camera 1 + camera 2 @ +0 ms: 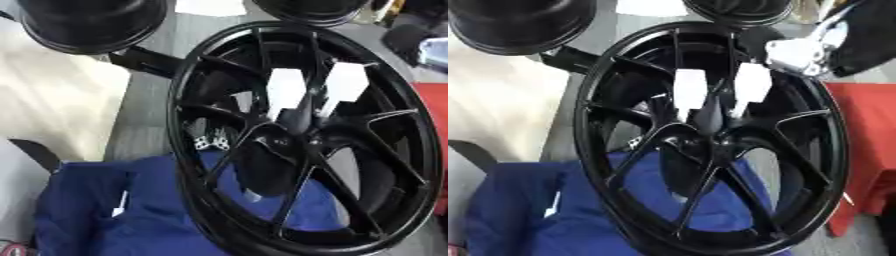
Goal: Pull the pin out of the wheel hub.
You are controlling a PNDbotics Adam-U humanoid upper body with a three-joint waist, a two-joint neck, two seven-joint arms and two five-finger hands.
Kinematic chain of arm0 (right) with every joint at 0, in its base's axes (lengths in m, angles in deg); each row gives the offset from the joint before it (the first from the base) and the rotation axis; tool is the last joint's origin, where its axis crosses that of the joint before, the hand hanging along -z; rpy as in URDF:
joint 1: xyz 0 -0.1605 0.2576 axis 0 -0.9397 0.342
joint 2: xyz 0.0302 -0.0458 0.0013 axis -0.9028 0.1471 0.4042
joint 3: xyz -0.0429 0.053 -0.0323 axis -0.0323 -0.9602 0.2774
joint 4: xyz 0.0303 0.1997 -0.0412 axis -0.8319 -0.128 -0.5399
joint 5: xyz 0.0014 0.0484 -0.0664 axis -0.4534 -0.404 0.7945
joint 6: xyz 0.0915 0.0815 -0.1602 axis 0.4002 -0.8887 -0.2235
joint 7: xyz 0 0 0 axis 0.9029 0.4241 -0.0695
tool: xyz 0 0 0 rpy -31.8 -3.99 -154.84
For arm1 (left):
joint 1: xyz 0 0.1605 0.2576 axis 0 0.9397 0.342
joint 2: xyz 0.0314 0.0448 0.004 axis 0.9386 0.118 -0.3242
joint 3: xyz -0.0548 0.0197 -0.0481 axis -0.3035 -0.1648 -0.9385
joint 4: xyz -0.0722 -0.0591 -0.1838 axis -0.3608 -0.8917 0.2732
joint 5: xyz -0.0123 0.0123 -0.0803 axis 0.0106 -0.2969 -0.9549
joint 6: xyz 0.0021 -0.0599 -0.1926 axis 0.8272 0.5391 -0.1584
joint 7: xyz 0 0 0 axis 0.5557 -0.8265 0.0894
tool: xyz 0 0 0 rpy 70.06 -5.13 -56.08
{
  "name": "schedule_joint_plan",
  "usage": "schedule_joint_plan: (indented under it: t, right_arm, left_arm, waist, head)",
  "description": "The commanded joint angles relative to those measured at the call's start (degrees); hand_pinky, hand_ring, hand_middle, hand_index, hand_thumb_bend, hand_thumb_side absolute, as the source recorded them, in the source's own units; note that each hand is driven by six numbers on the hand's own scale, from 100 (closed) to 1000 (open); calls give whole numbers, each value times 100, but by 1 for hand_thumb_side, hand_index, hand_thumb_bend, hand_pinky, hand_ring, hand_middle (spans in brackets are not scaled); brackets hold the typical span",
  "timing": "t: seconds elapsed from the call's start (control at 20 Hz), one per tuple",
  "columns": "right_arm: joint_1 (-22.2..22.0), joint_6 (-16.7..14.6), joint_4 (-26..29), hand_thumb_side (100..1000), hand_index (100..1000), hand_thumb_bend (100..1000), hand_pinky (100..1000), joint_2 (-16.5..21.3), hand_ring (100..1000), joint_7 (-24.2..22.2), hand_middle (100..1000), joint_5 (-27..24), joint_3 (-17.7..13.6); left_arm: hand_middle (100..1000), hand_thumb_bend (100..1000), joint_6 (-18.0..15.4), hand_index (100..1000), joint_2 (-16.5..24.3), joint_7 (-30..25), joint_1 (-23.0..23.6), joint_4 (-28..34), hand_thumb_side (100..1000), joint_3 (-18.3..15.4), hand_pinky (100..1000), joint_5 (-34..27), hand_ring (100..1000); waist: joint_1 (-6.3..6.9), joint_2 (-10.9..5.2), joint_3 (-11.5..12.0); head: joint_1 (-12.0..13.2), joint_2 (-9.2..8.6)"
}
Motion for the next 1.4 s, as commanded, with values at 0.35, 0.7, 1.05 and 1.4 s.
schedule_joint_plan:
  t: [0.35, 0.7, 1.05, 1.4]
  right_arm:
    - [-125, 164, -332, 322, 876, 202, 816, 207, 808, 276, 805, 349, 119]
    - [-196, 266, -595, 309, 885, 218, 819, 186, 799, 676, 798, 515, 269]
    - [-325, 245, -663, 278, 896, 235, 840, 225, 805, 744, 798, 827, 326]
    - [-403, 251, -778, 308, 899, 191, 844, 204, 810, 903, 806, 574, 319]
  left_arm:
    - [646, 432, 2, 738, 97, -19, -72, 110, 454, -19, 738, -41, 716]
    - [642, 430, 3, 737, 80, -23, -101, 110, 455, -15, 738, -59, 715]
    - [639, 428, 11, 736, 45, -33, -128, 110, 457, -10, 738, -74, 712]
    - [636, 427, 17, 735, 25, -28, -150, 110, 459, -19, 737, -87, 711]
  waist:
    - [19, -83, 22]
    - [-4, -24, 47]
    - [-25, 52, 70]
    - [-26, 111, 78]
  head:
    - [-20, 23]
    - [-29, 50]
    - [-70, 61]
    - [-81, 70]
